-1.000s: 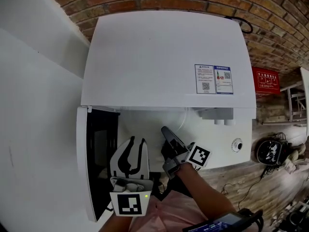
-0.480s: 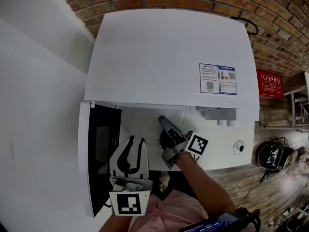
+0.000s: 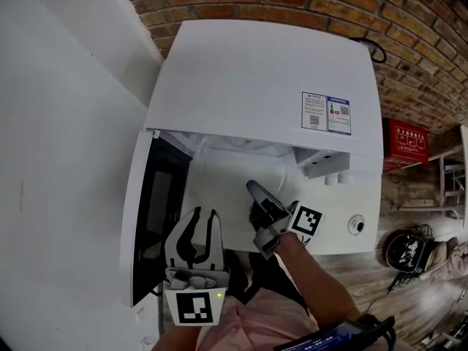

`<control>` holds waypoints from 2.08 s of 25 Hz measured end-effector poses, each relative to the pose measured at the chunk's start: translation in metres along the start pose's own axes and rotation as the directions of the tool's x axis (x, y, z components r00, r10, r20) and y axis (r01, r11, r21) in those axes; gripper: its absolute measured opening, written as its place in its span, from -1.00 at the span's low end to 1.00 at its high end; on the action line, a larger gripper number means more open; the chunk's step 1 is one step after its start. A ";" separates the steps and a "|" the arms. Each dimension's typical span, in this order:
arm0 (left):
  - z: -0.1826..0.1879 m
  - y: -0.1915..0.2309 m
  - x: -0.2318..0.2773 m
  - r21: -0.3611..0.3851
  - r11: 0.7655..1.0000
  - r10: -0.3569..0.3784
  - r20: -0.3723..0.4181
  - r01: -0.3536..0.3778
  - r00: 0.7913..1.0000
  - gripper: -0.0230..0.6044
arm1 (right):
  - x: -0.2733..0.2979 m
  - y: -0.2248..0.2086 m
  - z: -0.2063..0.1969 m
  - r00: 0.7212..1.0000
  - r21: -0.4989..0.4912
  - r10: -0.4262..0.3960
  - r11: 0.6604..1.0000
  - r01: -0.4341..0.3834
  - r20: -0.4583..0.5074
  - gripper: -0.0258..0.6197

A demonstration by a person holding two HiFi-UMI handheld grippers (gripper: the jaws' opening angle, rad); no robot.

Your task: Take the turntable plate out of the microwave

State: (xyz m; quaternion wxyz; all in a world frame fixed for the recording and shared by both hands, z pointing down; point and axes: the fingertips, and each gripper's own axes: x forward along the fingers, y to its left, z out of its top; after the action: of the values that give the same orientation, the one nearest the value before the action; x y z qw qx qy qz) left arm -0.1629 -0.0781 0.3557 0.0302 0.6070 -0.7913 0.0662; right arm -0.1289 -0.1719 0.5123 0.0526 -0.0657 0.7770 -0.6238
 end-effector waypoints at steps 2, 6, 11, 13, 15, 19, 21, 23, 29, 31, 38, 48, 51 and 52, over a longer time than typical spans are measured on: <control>0.004 -0.003 -0.012 0.004 1.000 -0.014 0.012 0.014 1.000 -0.65 | -0.010 0.011 -0.004 1.000 -0.001 0.005 1.000 -0.005 0.013 -0.83; 0.012 -0.010 -0.038 0.007 0.999 -0.050 0.041 0.050 0.998 -0.65 | -0.031 0.029 -0.014 0.998 0.004 0.003 1.000 -0.003 0.059 -0.83; 0.019 -0.016 -0.064 0.025 0.995 -0.098 0.075 0.097 0.992 -0.66 | -0.058 0.041 -0.028 0.995 -0.019 0.001 1.000 0.001 0.095 -0.83; 0.021 -0.018 -0.074 0.024 0.994 -0.110 0.087 0.109 0.990 -0.66 | -0.070 0.039 -0.040 0.995 -0.005 -0.014 1.000 0.015 0.100 -0.83; 0.020 -0.021 -0.081 0.021 0.993 -0.121 0.092 0.119 0.988 -0.66 | -0.081 0.034 -0.050 0.994 0.004 -0.033 0.999 0.033 0.100 -0.83; 0.014 -0.026 -0.087 0.020 0.990 -0.140 0.076 0.139 0.987 -0.66 | -0.097 0.017 -0.063 0.992 0.040 -0.081 0.996 0.078 0.098 -0.83; 0.012 -0.028 -0.087 0.020 0.989 -0.148 0.072 0.147 0.986 -0.66 | -0.101 0.007 -0.066 0.990 0.060 -0.106 0.993 0.101 0.095 -0.83; 0.007 -0.029 -0.085 0.015 0.988 -0.151 0.063 0.151 0.986 -0.66 | -0.103 -0.002 -0.069 0.987 0.072 -0.133 0.989 0.127 0.085 -0.83; -0.005 -0.026 -0.075 0.012 0.988 -0.153 0.038 0.153 0.987 -0.66 | -0.104 -0.028 -0.073 0.977 0.099 -0.207 0.974 0.202 0.045 -0.83; -0.008 -0.026 -0.072 0.013 0.988 -0.157 0.039 0.156 0.987 -0.66 | -0.103 -0.035 -0.074 0.975 0.125 -0.219 0.969 0.212 0.038 -0.83; -0.018 -0.029 -0.066 0.009 0.986 -0.169 0.018 0.169 0.985 -0.66 | -0.092 -0.036 -0.073 0.973 0.156 -0.231 0.961 0.228 0.000 -0.83; -0.018 -0.027 -0.064 -0.003 0.988 -0.156 0.020 0.156 0.987 -0.66 | -0.087 -0.039 -0.073 0.975 0.202 -0.220 0.954 0.220 -0.021 -0.83; -0.018 -0.025 -0.064 -0.010 0.989 -0.147 0.016 0.147 0.989 -0.66 | -0.089 -0.041 -0.073 0.970 0.229 -0.243 0.943 0.242 -0.026 -0.83; -0.018 -0.026 -0.065 -0.011 0.989 -0.146 0.014 0.146 0.989 -0.66 | -0.090 -0.041 -0.074 0.970 0.233 -0.243 0.942 0.243 -0.028 -0.83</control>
State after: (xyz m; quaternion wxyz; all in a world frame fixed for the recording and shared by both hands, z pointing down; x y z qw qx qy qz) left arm -0.1220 -0.0204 0.3666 0.0333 0.6635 -0.7454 0.0552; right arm -0.0509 -0.0948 0.5681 -0.0167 -0.1547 0.6837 -0.7129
